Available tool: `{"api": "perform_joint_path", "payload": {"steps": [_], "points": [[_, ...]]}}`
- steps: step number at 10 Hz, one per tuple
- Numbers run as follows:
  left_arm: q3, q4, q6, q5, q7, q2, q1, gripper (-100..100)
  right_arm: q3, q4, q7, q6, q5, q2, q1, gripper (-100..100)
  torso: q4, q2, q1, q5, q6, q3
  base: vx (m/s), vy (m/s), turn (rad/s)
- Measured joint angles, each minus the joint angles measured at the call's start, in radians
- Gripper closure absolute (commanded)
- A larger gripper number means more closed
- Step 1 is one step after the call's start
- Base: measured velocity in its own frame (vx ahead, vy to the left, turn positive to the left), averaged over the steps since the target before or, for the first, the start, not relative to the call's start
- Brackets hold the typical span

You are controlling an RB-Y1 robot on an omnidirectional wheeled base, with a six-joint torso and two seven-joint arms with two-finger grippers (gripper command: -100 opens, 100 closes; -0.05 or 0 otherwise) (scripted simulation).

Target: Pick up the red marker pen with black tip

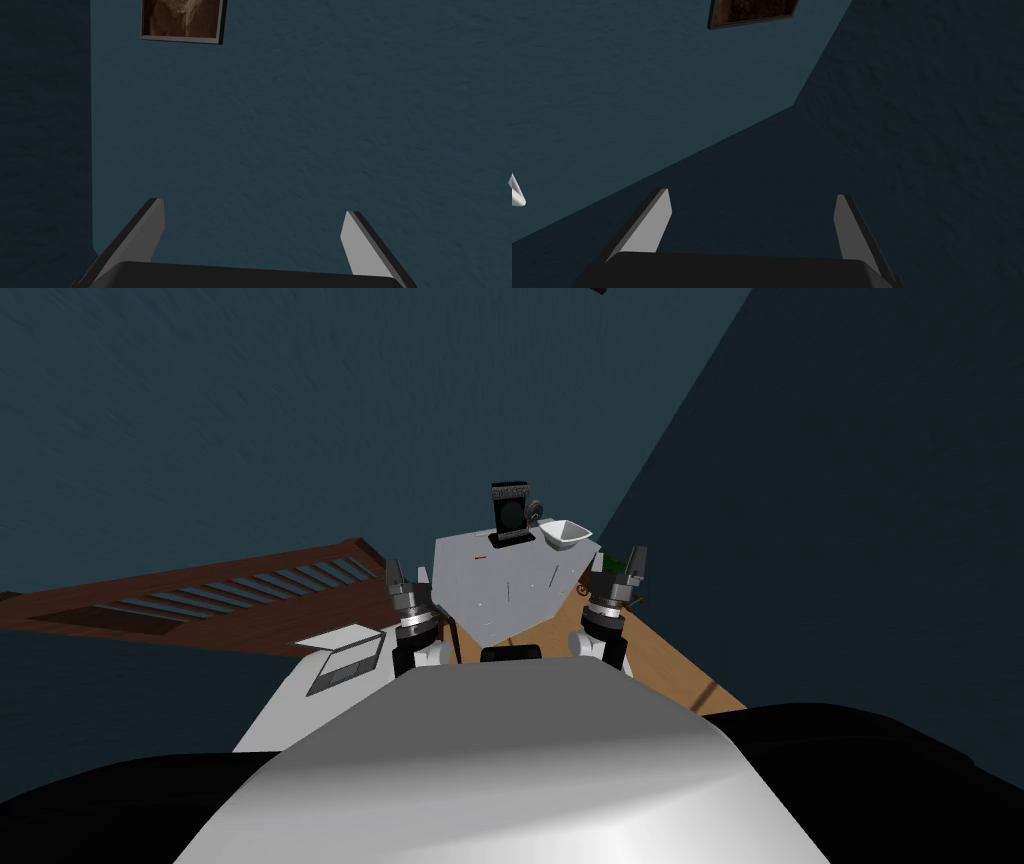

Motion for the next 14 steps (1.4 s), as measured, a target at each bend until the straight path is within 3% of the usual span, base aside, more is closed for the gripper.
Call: {"api": "perform_joint_path", "payload": {"steps": [4,8,14], "points": [[-0.027,0.033,-0.004,-0.038,-0.005,0.119,0.004,-100,0.0,0.0,0.0,0.0,0.0,0.0,0.0,0,0.001,0.003,0.004,0.001,0.0,0.002,-0.041,0.046,-0.078],[-0.075,0.101,-0.025,-0.096,-0.019,0.236,0.006,-100,0.0,0.0,0.0,0.0,0.0,0.0,0.0,0,0.001,0.003,0.003,0.001,0.0,0.002,-0.045,0.036,-0.081],[-0.155,0.195,-0.051,-0.178,-0.043,0.374,0.002,-100,0.0,0.0,0.0,0.0,0.0,0.0,0.0,0,0.001,0.003,0.002,0.001,0.0,0.002,-0.042,0.018,-0.087]]}}
